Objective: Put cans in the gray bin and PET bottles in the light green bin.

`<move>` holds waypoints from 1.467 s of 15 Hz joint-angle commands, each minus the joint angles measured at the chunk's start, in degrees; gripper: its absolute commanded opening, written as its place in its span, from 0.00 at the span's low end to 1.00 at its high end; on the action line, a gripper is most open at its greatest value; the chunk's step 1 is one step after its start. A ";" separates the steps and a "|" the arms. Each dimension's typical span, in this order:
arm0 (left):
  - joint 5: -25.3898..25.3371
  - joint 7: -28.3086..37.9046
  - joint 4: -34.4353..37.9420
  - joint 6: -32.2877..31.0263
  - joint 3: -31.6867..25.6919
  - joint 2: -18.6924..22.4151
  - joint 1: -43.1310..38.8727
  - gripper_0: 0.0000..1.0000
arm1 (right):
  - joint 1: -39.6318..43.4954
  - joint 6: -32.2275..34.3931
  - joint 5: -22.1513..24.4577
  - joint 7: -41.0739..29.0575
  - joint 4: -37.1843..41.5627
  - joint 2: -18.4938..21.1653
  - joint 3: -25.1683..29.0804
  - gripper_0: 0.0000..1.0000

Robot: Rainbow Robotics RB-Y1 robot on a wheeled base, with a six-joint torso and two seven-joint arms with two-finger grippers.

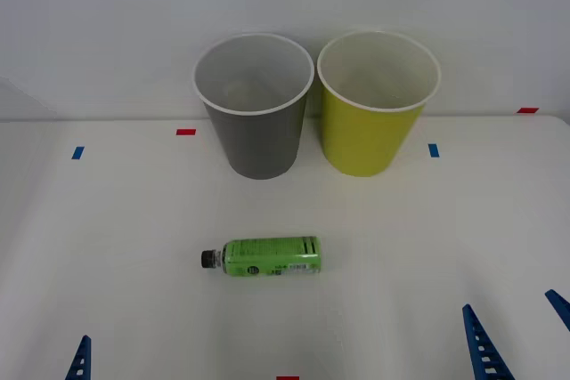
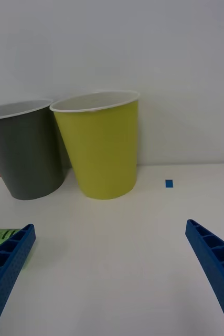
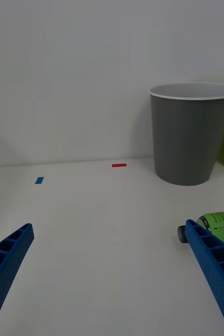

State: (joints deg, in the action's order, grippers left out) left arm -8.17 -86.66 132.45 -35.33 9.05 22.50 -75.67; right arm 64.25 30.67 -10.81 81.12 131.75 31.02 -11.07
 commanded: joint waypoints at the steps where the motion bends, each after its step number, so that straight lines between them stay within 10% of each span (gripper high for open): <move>1: 0.00 0.00 0.00 0.00 0.00 0.00 0.00 1.00 | 0.00 0.00 0.00 0.00 0.00 0.00 0.00 1.00; 8: -0.79 -0.61 -2.37 0.53 0.62 1.67 2.90 1.00 | 0.00 0.00 0.00 0.00 0.00 0.00 0.00 1.00; 22: -1.32 -4.57 -2.37 18.46 8.09 27.95 25.40 1.00 | 0.00 0.00 0.00 0.00 0.00 0.00 0.00 1.00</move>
State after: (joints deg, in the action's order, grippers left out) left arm -9.49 -91.03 130.07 -18.53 16.53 49.04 -52.00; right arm 64.25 30.67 -10.81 81.12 131.75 31.02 -11.07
